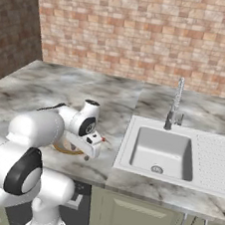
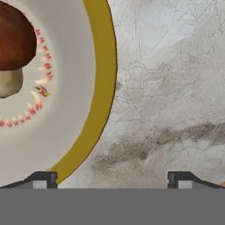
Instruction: Dump the mushroom and kebab skewer from the bowl so the bowl can be washed. Place the bowl in the sink after clearing the leftovers.
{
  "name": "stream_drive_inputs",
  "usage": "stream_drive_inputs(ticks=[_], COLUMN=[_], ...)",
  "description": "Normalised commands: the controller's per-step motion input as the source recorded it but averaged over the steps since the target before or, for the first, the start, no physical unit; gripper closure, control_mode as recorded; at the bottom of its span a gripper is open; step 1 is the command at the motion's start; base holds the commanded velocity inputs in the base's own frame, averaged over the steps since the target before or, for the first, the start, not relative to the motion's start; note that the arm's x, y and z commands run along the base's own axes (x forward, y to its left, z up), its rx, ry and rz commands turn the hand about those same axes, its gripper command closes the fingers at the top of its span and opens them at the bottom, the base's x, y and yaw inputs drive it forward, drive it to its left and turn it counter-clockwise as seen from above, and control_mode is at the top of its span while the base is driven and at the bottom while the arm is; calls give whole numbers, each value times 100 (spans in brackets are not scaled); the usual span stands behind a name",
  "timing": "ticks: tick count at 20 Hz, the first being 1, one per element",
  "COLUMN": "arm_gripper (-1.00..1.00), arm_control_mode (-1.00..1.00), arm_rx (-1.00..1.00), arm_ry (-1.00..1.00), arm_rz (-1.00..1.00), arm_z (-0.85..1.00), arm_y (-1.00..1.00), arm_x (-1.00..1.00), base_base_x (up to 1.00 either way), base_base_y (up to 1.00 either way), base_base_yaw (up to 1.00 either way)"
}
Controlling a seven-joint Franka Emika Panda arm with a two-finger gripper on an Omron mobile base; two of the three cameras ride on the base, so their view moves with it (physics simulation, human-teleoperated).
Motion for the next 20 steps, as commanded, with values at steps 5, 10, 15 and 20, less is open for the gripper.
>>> stream_drive_inputs(ticks=[5, 10, 15, 20], arm_gripper=[-100, -100, -100, -100], arm_control_mode=[-100, -100, -100, -100], arm_rx=[4, 2, 0, 0], arm_ry=[-6, -4, -5, -3], arm_rz=[0, 0, 0, 0], arm_z=[-4, 0, -1, -15], arm_y=[0, 4, 16, 9], arm_x=[6, 10, 15, 9], base_base_x=[0, 0, 0, 0], base_base_y=[0, 0, 0, 0], base_base_yaw=[0, 0, 0, 0])
